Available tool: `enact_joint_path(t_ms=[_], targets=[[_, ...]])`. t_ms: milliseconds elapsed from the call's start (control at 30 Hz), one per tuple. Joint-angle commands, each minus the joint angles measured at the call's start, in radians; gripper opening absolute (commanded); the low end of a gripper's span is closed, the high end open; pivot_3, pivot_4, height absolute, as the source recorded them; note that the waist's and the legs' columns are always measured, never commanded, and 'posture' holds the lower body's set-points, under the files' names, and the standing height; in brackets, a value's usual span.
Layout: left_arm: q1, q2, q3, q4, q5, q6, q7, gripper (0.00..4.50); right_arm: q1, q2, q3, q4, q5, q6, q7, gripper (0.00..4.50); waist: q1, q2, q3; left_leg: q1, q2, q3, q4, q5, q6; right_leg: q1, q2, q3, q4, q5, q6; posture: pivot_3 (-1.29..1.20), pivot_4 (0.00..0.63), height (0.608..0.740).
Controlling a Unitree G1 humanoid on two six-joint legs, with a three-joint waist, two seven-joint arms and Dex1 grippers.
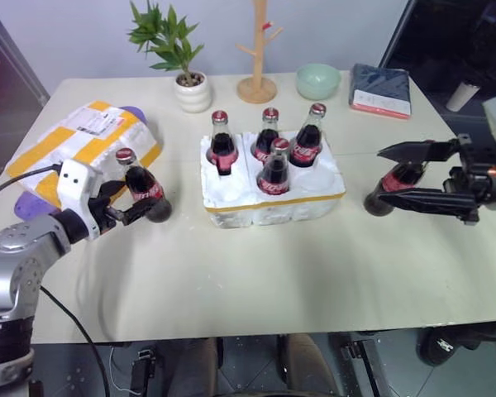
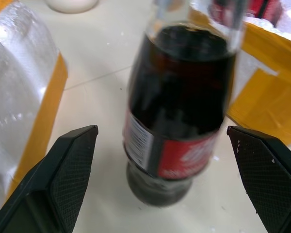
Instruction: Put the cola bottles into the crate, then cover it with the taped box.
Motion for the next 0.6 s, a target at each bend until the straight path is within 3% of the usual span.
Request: enact_joint_path(t_ms=[33, 267, 367, 433, 500, 600], targets=[[-0.055, -0.014, -0.044, 0.042, 0.039, -0.049, -0.008, 4.47, 0.001, -0.013, -0.050, -0.030, 0.027, 0.007, -0.012, 4.50, 0.001, 0.000, 0.000, 0.000, 0.000, 0.000, 0.000, 0.000, 0.000, 0.000, 0.000, 0.000, 0.000, 0.000, 0.000, 0.00, 0.150, 0.739], [-0.115, -0.035, -0.091, 0.110, 0.065, -0.090, -0.051, 4.47, 0.012, -0.008, -0.065, -0.044, 0.049, 0.023, -0.035, 4.50, -0.004, 0.000, 0.000, -0.001, 0.000, 0.000, 0.000, 0.000, 0.000, -0.001, 0.000, 0.000, 0.000, 0.002, 0.004, 0.00, 0.150, 0.739], [-0.128, -0.022, -0.066, 0.101, 0.041, -0.063, -0.068, 3.74, 0.020, -0.007, -0.073, -0.049, 0.054, 0.026, -0.045, 4.50, -0.002, 0.000, 0.000, -0.001, 0.000, 0.000, 0.000, 0.000, 0.000, -0.001, 0.000, 0.000, 0.000, 0.002, 0.004, 0.00, 0.150, 0.739], [-0.134, -0.009, -0.053, 0.095, 0.034, -0.045, -0.076, 2.76, 0.026, -0.007, -0.076, -0.051, 0.055, 0.026, -0.049, 4.50, -0.002, 0.000, 0.000, -0.001, 0.000, 0.000, 0.000, 0.000, 0.000, -0.001, 0.000, 0.000, 0.000, 0.002, 0.004, 0.00, 0.150, 0.739], [-0.147, 0.003, -0.035, 0.088, 0.013, -0.016, -0.082, 2.76, 0.032, -0.006, -0.078, -0.051, 0.054, 0.023, -0.054, 4.50, -0.002, 0.000, 0.000, -0.002, 0.000, 0.000, 0.000, 0.000, 0.000, -0.002, 0.000, 0.000, 0.000, 0.002, 0.004, 0.00, 0.150, 0.739], [-0.214, 0.063, 0.033, 0.036, -0.152, 0.130, -0.163, 2.76, 0.049, -0.002, -0.082, -0.052, 0.049, 0.020, -0.063, 4.50, -0.003, -0.001, 0.001, -0.004, 0.000, 0.000, 0.001, 0.000, 0.000, -0.004, 0.000, 0.000, 0.001, 0.002, 0.004, 0.00, 0.150, 0.739]])
